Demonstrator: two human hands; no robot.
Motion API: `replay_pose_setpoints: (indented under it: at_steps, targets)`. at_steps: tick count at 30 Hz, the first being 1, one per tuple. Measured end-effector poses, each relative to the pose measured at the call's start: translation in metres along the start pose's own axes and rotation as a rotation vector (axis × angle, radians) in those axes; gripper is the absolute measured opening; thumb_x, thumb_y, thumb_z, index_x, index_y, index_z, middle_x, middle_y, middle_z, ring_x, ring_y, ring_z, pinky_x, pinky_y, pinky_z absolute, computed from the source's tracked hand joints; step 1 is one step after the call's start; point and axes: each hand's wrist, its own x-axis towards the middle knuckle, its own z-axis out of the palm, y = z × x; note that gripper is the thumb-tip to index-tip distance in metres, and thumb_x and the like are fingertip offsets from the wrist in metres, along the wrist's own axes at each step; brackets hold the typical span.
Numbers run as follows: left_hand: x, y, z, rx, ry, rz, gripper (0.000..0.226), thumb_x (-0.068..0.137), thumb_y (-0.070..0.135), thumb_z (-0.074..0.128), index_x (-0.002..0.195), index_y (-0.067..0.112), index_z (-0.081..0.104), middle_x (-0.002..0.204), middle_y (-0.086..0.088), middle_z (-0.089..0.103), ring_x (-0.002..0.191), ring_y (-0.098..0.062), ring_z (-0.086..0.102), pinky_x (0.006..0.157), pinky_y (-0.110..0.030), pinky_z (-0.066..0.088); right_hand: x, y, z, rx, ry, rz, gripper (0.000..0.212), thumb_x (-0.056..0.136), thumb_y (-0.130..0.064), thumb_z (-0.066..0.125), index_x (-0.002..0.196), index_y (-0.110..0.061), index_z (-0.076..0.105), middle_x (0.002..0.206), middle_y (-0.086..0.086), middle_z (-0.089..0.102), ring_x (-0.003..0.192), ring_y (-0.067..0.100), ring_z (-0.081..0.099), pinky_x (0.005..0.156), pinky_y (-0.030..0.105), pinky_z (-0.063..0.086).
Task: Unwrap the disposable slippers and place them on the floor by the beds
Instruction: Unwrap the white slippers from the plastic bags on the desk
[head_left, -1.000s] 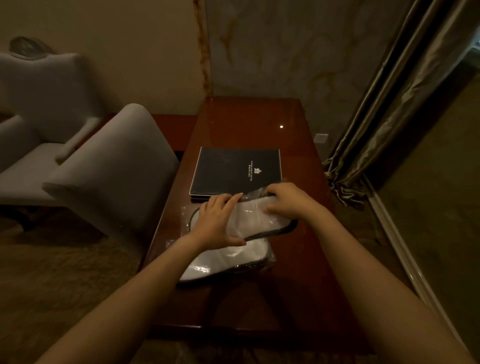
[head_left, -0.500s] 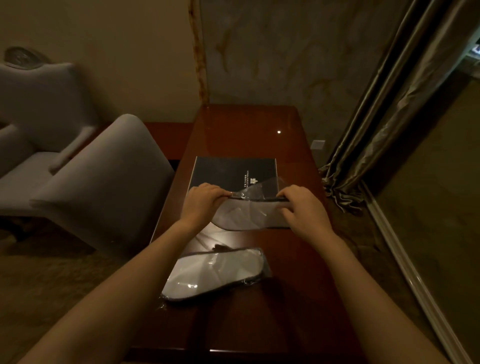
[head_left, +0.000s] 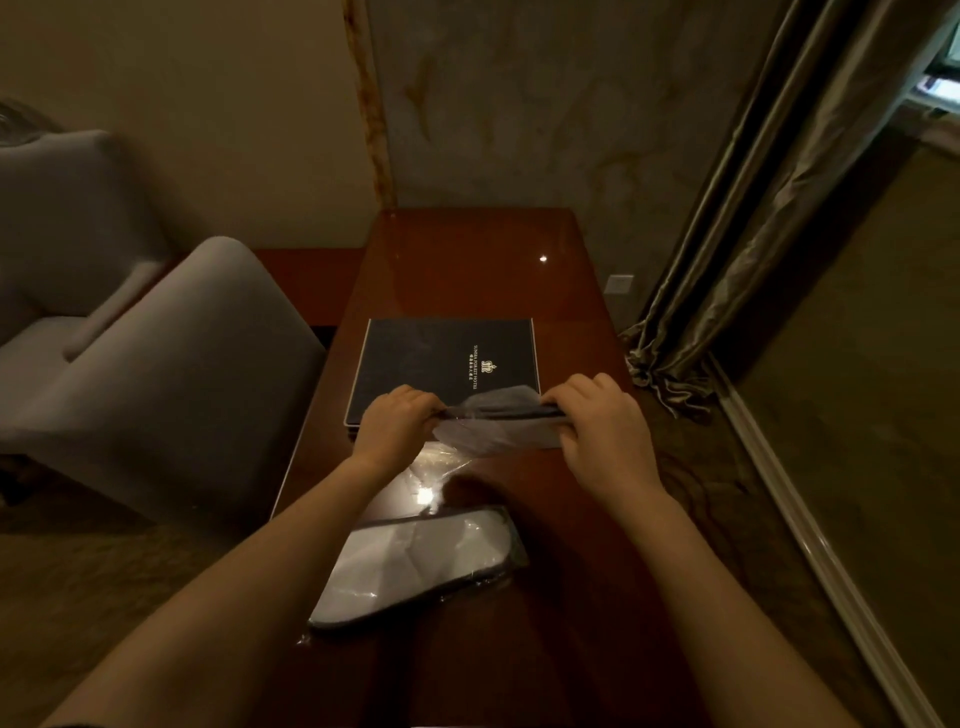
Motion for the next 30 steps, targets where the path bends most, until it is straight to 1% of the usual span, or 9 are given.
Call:
replay_pose_setpoints:
  at_steps: [2, 4, 9, 12, 19, 22, 24, 27, 30]
  targets:
    - [0.001, 0.002, -0.001, -0.123, -0.047, -0.021, 0.027, 0.083, 0.02, 0.065, 0.11, 0.016, 0.061, 0.112, -0.003, 0.064, 0.099, -0.02, 0.06, 0.08, -0.027, 0.047, 0.0, 0.006, -0.003, 0.061, 0.004, 0.078, 0.026, 0.079, -0.004, 0.055, 0.098, -0.019, 0.063, 0.096, -0.002, 0.061, 0.091, 0.019, 0.05, 0.071, 0.033, 0.044]
    - [0.001, 0.002, -0.002, -0.218, -0.055, -0.053, 0.036, 0.081, 0.014, 0.066, 0.115, 0.016, 0.056, 0.119, -0.004, 0.056, 0.102, -0.02, 0.057, 0.085, -0.031, 0.05, 0.001, 0.013, -0.006, 0.13, -0.015, 0.156, 0.022, 0.08, -0.007, 0.056, 0.098, -0.018, 0.062, 0.094, -0.003, 0.058, 0.093, 0.018, 0.051, 0.071, 0.03, 0.042]
    - [0.004, 0.001, -0.003, -0.131, 0.015, -0.028, 0.032, 0.084, 0.009, 0.062, 0.114, 0.015, 0.058, 0.117, -0.006, 0.058, 0.104, -0.023, 0.056, 0.078, -0.034, 0.052, -0.002, 0.011, -0.015, 0.219, -0.111, 0.199, 0.014, 0.08, -0.015, 0.06, 0.094, -0.019, 0.064, 0.086, -0.01, 0.047, 0.09, 0.016, 0.053, 0.068, 0.026, 0.036]
    - [0.002, -0.003, -0.002, -0.076, 0.032, -0.032, 0.025, 0.085, 0.009, 0.061, 0.11, 0.014, 0.06, 0.11, -0.007, 0.063, 0.096, -0.023, 0.059, 0.071, -0.029, 0.049, -0.008, 0.008, -0.028, 0.215, -0.076, 0.199, 0.013, 0.081, -0.017, 0.061, 0.093, -0.021, 0.063, 0.086, -0.011, 0.048, 0.086, 0.01, 0.05, 0.068, 0.025, 0.036]
    - [0.0, -0.027, -0.001, -0.052, -0.018, -0.36, 0.014, 0.088, 0.006, 0.048, 0.093, 0.011, 0.061, 0.099, -0.01, 0.063, 0.089, -0.028, 0.059, 0.067, -0.031, 0.04, -0.027, -0.001, -0.053, 0.297, -0.014, 0.303, 0.014, 0.082, -0.016, 0.064, 0.094, -0.021, 0.062, 0.089, -0.008, 0.052, 0.084, 0.007, 0.047, 0.065, 0.024, 0.034]
    - [0.004, -0.032, 0.003, -0.096, -0.025, -0.536, 0.017, 0.086, 0.002, 0.048, 0.09, 0.007, 0.063, 0.098, -0.013, 0.066, 0.09, -0.03, 0.061, 0.069, -0.033, 0.046, -0.033, 0.004, -0.059, 0.386, 0.091, 0.399, 0.019, 0.081, -0.016, 0.065, 0.1, -0.02, 0.062, 0.094, -0.006, 0.053, 0.085, 0.009, 0.048, 0.064, 0.022, 0.036]
    - [0.007, -0.036, 0.008, -0.172, -0.032, -0.642, 0.016, 0.085, 0.001, 0.049, 0.09, 0.004, 0.064, 0.099, -0.017, 0.068, 0.093, -0.033, 0.062, 0.08, -0.038, 0.053, -0.033, 0.008, -0.058, 0.474, 0.169, 0.485, 0.021, 0.081, -0.019, 0.065, 0.102, -0.021, 0.061, 0.098, -0.004, 0.055, 0.088, 0.012, 0.052, 0.07, 0.029, 0.041]
    - [0.016, -0.035, 0.014, -0.249, -0.036, -0.704, 0.018, 0.083, 0.001, 0.05, 0.092, 0.004, 0.066, 0.102, -0.018, 0.067, 0.097, -0.034, 0.061, 0.083, -0.039, 0.051, -0.029, 0.01, -0.042, 0.581, 0.187, 0.633, 0.025, 0.082, -0.023, 0.064, 0.107, -0.022, 0.06, 0.104, -0.001, 0.057, 0.091, 0.016, 0.055, 0.074, 0.034, 0.047]
    - [0.028, -0.029, 0.022, -0.263, -0.065, -0.674, 0.019, 0.081, 0.002, 0.053, 0.096, 0.002, 0.066, 0.105, -0.018, 0.065, 0.098, -0.034, 0.061, 0.081, -0.038, 0.049, -0.027, 0.004, -0.016, 0.745, 0.2, 0.795, 0.028, 0.082, -0.023, 0.065, 0.11, -0.022, 0.059, 0.106, 0.002, 0.061, 0.094, 0.02, 0.059, 0.08, 0.042, 0.053]
